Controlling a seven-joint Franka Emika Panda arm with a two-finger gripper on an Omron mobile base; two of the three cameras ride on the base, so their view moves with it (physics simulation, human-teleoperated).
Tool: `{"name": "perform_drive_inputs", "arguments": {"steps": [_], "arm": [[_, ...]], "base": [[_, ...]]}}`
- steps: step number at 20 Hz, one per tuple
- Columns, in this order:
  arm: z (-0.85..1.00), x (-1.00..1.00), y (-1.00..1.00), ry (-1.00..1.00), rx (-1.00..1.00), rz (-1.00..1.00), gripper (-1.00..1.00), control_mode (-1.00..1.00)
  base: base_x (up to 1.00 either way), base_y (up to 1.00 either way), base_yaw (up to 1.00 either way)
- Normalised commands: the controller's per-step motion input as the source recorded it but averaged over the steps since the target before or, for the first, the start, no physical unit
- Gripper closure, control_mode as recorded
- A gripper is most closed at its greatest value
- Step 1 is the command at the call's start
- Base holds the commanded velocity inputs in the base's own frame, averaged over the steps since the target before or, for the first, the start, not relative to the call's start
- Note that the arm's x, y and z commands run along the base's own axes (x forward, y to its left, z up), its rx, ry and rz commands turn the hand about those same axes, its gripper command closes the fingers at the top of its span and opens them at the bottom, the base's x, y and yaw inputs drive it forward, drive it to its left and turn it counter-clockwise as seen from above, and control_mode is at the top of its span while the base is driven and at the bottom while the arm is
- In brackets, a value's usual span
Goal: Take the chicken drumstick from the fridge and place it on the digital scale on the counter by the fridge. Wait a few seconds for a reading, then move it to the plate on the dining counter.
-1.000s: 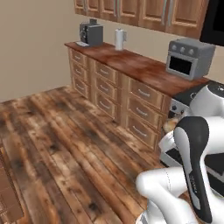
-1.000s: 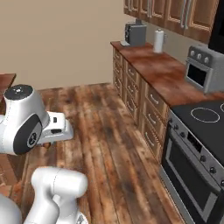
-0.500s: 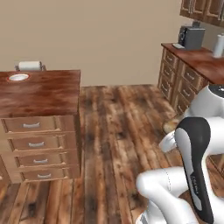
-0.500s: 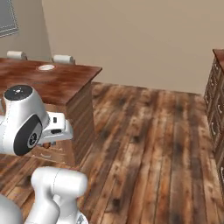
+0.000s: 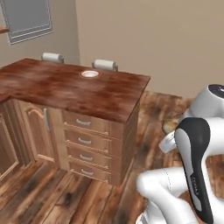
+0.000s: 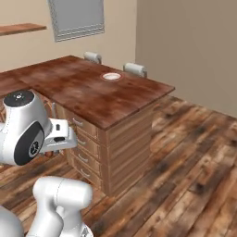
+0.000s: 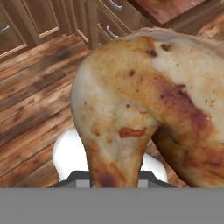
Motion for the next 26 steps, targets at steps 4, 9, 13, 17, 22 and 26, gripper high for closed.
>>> {"name": "perform_drive_inputs", "arguments": {"steps": [4, 9, 13, 17, 22, 26], "arm": [[0.0, 0.0, 0.0, 0.0, 0.0, 0.0, 1.0, 1.0], [0.0, 0.0, 0.0, 0.0, 0.0, 0.0, 1.0, 1.0], [0.0, 0.0, 0.0, 0.0, 0.0, 0.0, 1.0, 1.0], [0.0, 0.0, 0.0, 0.0, 0.0, 0.0, 1.0, 1.0], [0.0, 0.0, 0.0, 0.0, 0.0, 0.0, 1.0, 1.0], [0.0, 0.0, 0.0, 0.0, 0.0, 0.0, 1.0, 1.0]], "base": [[1.0, -0.93, 0.54], [0.85, -1.0, 0.34], [0.8, -1.0, 0.28], [0.7, -1.0, 0.29], [0.25, -1.0, 0.25], [0.08, -1.0, 0.29]]}}
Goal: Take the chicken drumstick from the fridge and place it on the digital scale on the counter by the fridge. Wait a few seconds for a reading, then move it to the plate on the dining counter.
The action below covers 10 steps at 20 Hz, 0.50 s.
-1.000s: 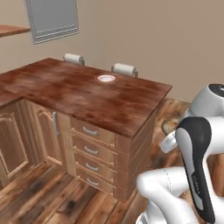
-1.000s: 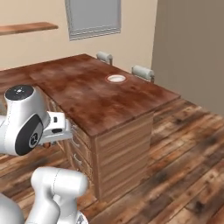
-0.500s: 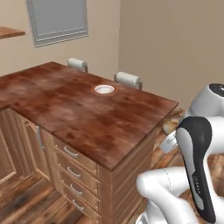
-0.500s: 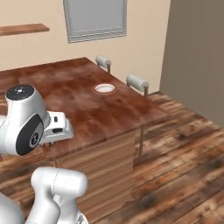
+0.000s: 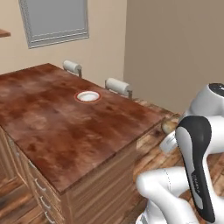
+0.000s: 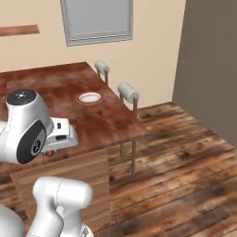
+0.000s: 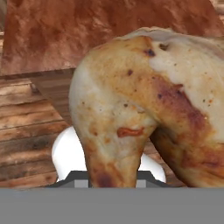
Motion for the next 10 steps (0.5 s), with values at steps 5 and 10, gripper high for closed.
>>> {"name": "perform_drive_inputs", "arguments": {"steps": [5, 10], "arm": [[0.0, 0.0, 0.0, 0.0, 0.0, 0.0, 1.0, 1.0], [0.0, 0.0, 0.0, 0.0, 0.0, 0.0, 1.0, 1.0]], "base": [[0.33, -1.0, 0.33], [0.69, -1.0, 0.41]]}}
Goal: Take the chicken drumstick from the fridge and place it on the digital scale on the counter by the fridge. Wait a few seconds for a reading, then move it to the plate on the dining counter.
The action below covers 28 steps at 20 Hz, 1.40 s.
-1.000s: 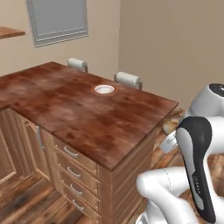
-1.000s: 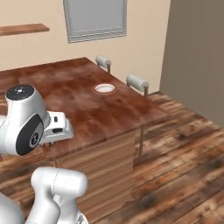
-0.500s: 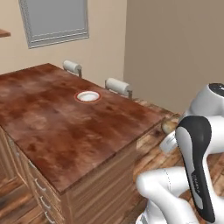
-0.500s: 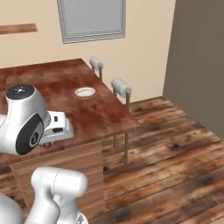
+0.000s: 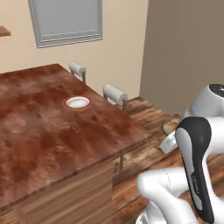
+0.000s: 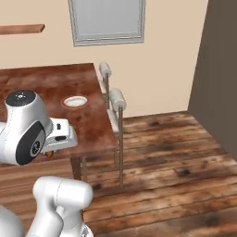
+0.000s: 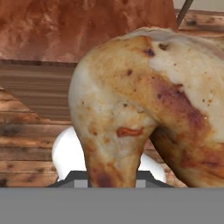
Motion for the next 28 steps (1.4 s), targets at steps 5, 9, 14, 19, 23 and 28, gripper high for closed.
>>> {"name": "perform_drive_inputs", "arguments": {"steps": [5, 9, 14, 19, 23, 28], "arm": [[0.0, 0.0, 0.0, 0.0, 0.0, 0.0, 1.0, 1.0], [0.0, 0.0, 0.0, 0.0, 0.0, 0.0, 1.0, 1.0], [0.0, 0.0, 0.0, 0.0, 0.0, 0.0, 1.0, 1.0], [0.0, 0.0, 0.0, 0.0, 0.0, 0.0, 1.0, 1.0], [0.0, 0.0, 0.0, 0.0, 0.0, 0.0, 1.0, 1.0], [0.0, 0.0, 0.0, 0.0, 0.0, 0.0, 1.0, 1.0]], "base": [[0.46, -0.99, 0.46], [0.3, -1.0, 0.42], [0.52, -0.98, 0.49], [0.66, -0.83, 0.57], [0.65, -0.66, 0.63], [0.53, -0.75, 0.64]]}}
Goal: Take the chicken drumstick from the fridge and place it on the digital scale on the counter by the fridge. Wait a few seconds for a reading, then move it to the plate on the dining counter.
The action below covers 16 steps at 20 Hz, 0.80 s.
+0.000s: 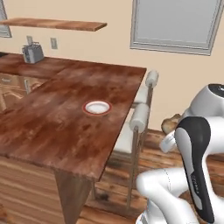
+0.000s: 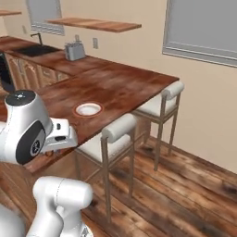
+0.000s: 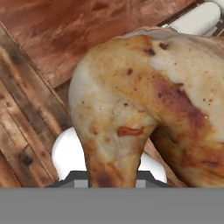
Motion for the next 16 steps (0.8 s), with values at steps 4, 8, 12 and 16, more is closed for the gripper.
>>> {"name": "perform_drive_inputs", "arguments": {"steps": [4, 8, 12, 16], "arm": [[0.0, 0.0, 0.0, 0.0, 0.0, 0.0, 1.0, 1.0], [0.0, 0.0, 0.0, 0.0, 0.0, 0.0, 1.0, 1.0], [0.0, 0.0, 0.0, 0.0, 0.0, 0.0, 1.0, 1.0], [0.0, 0.0, 0.0, 0.0, 0.0, 0.0, 1.0, 1.0]], "base": [[0.15, -0.99, 0.53], [0.11, -1.0, 0.49], [0.21, -0.95, 0.53], [0.22, -0.88, 0.57]]}}
